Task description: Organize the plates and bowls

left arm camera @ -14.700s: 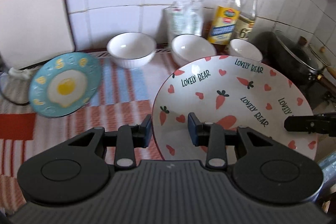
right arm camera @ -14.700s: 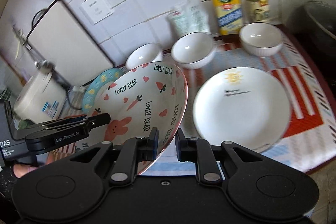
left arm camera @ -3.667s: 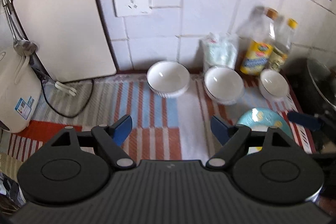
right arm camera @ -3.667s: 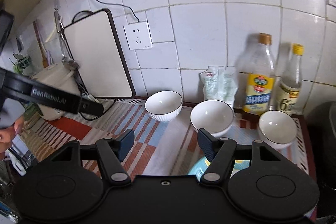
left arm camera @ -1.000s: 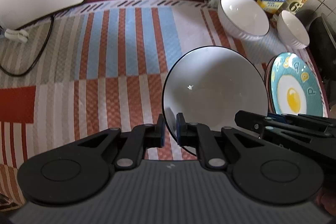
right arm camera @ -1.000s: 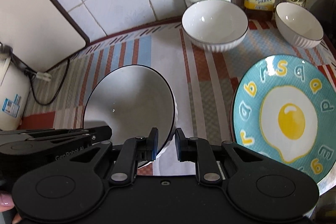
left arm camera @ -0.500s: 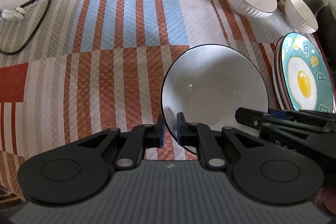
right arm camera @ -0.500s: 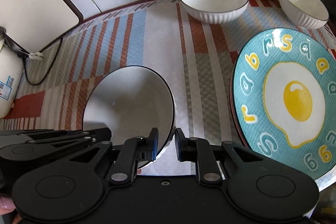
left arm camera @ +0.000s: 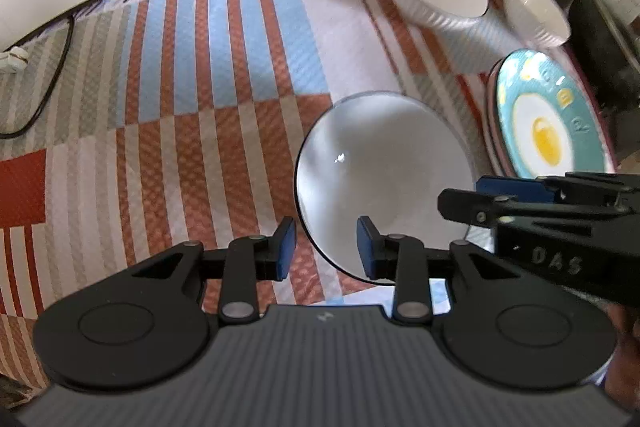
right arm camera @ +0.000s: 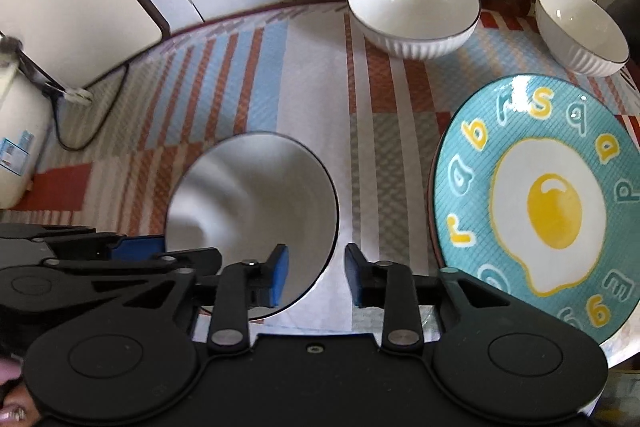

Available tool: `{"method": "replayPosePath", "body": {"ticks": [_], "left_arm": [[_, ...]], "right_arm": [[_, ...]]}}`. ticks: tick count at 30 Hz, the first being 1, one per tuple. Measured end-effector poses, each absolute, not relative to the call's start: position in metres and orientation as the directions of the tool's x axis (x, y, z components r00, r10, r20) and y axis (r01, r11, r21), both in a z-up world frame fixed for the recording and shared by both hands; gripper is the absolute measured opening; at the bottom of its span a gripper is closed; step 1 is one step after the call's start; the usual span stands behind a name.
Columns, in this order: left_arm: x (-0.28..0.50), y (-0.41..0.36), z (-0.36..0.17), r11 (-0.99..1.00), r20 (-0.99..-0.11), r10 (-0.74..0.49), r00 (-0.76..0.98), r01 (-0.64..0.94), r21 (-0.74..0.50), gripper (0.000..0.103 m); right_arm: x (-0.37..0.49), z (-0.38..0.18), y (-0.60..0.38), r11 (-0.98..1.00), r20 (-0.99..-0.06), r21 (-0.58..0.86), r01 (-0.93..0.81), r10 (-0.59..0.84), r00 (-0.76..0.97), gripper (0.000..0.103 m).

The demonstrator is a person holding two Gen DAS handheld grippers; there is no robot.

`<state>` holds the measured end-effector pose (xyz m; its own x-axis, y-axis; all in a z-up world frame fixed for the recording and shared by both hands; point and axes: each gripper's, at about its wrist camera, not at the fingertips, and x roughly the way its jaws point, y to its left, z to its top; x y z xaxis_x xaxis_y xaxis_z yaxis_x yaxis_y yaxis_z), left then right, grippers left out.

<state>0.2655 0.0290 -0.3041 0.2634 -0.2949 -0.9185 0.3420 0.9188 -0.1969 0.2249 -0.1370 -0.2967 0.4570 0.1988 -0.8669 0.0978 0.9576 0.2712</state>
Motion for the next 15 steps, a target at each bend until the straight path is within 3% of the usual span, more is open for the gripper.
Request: {"method": "replayPosePath", "body": {"ticks": [6, 15], "left_arm": [[0.268, 0.037, -0.261, 0.906, -0.873, -0.352, 0.338, 0.357, -0.227, 0.036], [0.280, 0.024, -0.198, 0.884, -0.754, -0.388, 0.530, 0.444, -0.144, 0.045]], "right_arm": [[0.214, -0.269, -0.164, 0.944, -0.793, 0.321, 0.081, 0.221, 0.568, 0.047], [0.198, -0.231, -0.197, 0.953, -0.632, 0.301, -0.008, 0.206, 0.747, 0.063]]}}
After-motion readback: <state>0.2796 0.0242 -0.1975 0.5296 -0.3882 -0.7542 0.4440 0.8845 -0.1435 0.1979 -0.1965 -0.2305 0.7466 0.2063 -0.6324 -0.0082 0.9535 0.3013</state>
